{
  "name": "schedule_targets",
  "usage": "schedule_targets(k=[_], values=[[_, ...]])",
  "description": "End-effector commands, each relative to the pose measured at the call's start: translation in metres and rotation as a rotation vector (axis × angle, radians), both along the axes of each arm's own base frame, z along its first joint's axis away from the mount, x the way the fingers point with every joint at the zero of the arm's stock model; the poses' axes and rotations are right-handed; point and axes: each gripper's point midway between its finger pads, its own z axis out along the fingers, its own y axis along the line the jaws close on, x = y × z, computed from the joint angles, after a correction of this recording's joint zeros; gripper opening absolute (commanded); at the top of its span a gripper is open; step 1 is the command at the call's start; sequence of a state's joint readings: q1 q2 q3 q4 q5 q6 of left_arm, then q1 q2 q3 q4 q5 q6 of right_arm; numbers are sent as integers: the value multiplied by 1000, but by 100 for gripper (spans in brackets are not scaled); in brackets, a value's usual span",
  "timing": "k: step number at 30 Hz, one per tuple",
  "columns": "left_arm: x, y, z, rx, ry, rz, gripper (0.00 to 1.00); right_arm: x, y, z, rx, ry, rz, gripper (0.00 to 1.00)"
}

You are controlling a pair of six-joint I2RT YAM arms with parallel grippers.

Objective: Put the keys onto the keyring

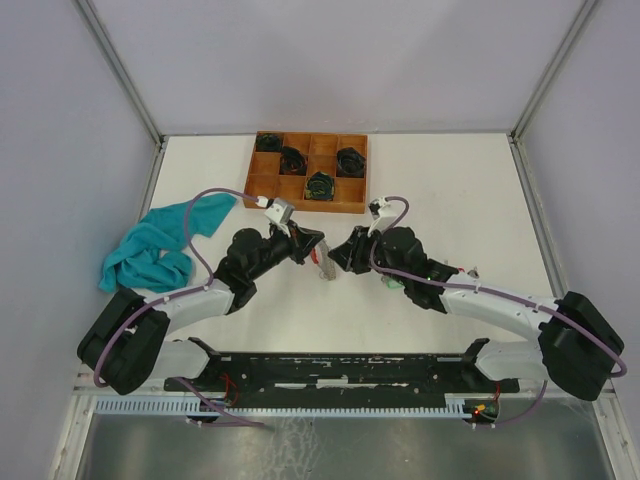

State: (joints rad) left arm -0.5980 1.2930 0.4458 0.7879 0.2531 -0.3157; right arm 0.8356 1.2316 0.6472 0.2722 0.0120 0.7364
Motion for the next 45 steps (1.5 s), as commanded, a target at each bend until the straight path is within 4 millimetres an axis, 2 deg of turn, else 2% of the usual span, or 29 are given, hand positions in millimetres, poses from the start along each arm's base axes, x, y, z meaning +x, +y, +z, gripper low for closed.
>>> schedule_targets(k=[1,8,14,26,31,36,40,45], values=[[2,-1,20,-78,0,33,3,13,10,13,105,-25,-42,37],[2,-2,18,-82,15,31,3,22,15,2,98,-32,-59,33],[1,-3,18,-87,19,26,3,28,19,-1,108,-36,-67,31],[-2,-6,18,-88,21,8,3,25,24,-1,62,-77,-5,28],[-3,-7,19,-90,23,0,3,22,26,-4,45,-88,30,20],[-4,-8,18,-99,33,-9,3,21,27,-4,41,-107,46,8],[-5,-6,20,-116,44,4,16,20,24,-2,32,-132,55,1],[-7,1,22,-173,98,24,30,19,23,-3,31,-143,65,0]])
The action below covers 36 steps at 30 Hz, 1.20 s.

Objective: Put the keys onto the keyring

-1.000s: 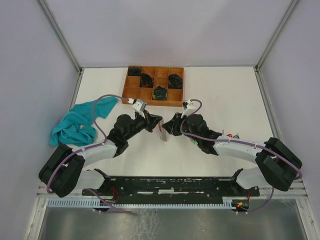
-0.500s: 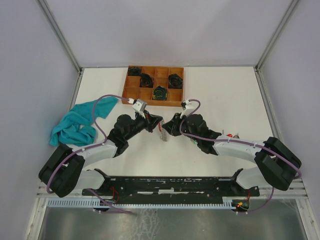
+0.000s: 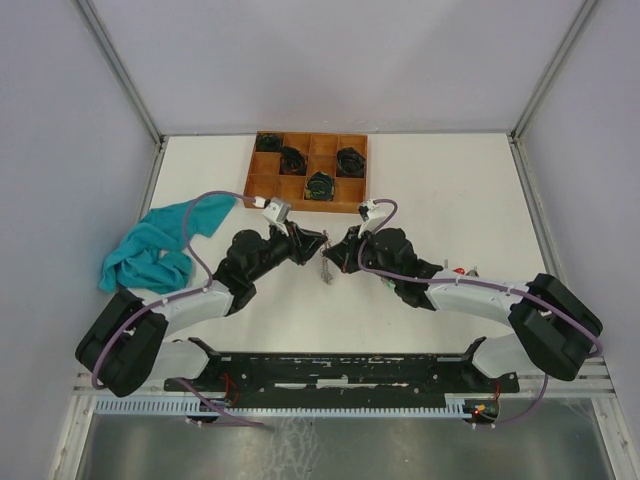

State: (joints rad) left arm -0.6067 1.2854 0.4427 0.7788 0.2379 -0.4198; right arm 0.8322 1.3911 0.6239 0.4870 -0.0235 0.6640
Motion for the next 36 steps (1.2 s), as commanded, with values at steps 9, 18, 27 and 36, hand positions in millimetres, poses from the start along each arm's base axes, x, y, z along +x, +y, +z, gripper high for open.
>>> schedule_targets(k=[9,18,27,36], values=[[-23,19,11,-243,189,-33,41,3,7,22,54,-88,49,1],[-25,15,15,-342,259,-121,43,0,11,21,56,-89,79,1],[-23,8,9,-383,301,-176,40,-2,13,23,56,-93,100,1],[-27,5,8,-364,308,-210,34,-1,13,22,53,-94,97,1]])
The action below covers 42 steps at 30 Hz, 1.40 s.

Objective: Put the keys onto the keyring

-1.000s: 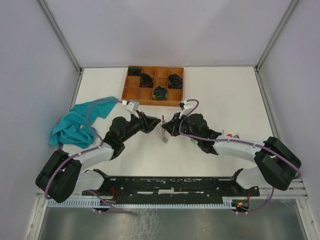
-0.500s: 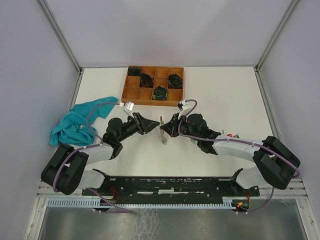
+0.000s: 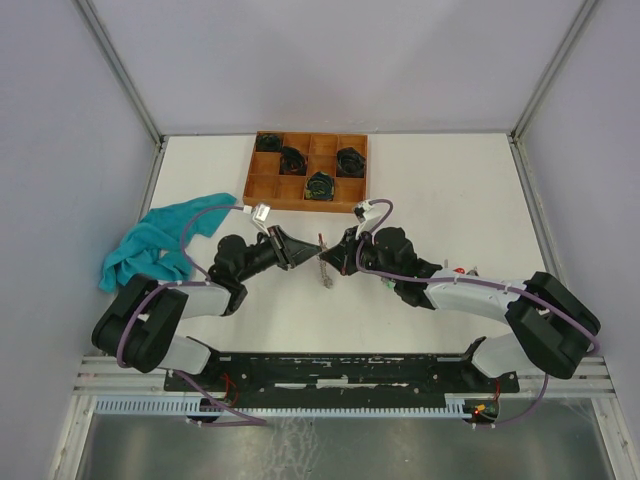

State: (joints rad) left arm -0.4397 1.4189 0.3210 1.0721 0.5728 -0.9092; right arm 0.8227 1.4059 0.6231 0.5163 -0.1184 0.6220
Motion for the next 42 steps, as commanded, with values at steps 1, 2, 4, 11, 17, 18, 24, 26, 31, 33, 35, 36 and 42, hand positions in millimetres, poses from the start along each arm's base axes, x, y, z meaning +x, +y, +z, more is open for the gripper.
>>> schedule_targets(k=[1,2,4,11,17,18,24,26,31,33,35,36,42], values=[[-3,-6,25,-54,-60,-50,32,7,5,21,52,-69,4,0],[-4,-6,25,-54,-59,-53,30,7,5,21,52,-70,3,1],[-4,-5,25,-53,-56,-54,26,7,5,20,49,-68,4,1],[-6,-5,26,-49,-56,-55,4,6,7,16,40,-62,17,1],[-5,-4,25,-52,-22,-40,3,4,3,13,-13,-88,34,13],[-5,-3,24,-49,-11,-33,3,3,0,12,-32,-101,38,17],[0,1,24,-16,53,14,3,1,-22,24,-192,-283,82,41],[0,2,26,-2,75,23,3,-2,-29,27,-262,-363,122,44],[0,4,31,31,110,30,3,-14,-37,37,-378,-582,273,49],[0,4,32,38,134,33,3,-21,-35,39,-405,-679,355,50],[0,4,32,37,176,39,3,-24,-32,41,-423,-754,409,50],[0,4,33,32,189,39,3,-24,-31,42,-434,-791,432,50],[-1,2,34,4,243,36,3,-26,-15,40,-448,-919,540,47]])
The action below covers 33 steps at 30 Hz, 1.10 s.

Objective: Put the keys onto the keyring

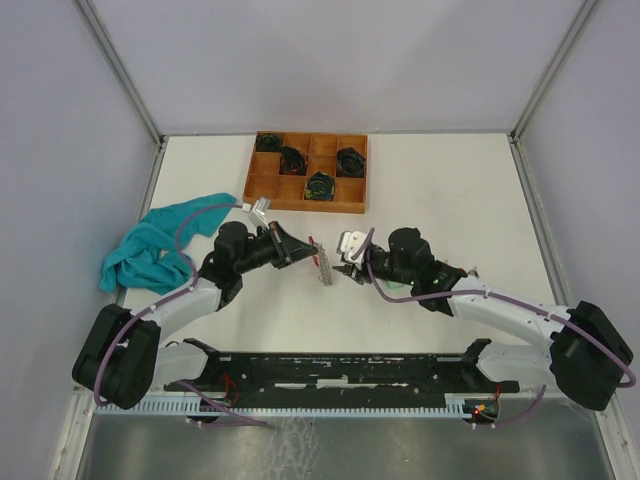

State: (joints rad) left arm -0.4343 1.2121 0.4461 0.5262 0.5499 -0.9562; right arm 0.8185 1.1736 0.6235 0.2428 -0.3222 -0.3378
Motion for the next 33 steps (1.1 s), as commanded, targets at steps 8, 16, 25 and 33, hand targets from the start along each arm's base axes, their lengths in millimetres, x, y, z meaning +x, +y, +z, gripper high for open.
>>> schedule_targets(k=[8,16,25,33], values=[[3,-6,25,-90,43,12,3,-3,31,10,-46,-290,243,41],[3,-7,26,-108,54,14,3,4,39,16,-56,-347,235,34],[-1,-8,27,-116,57,-10,3,13,34,17,-87,-391,184,33],[0,-8,28,-75,-21,-29,3,16,21,27,-43,-233,52,36]])
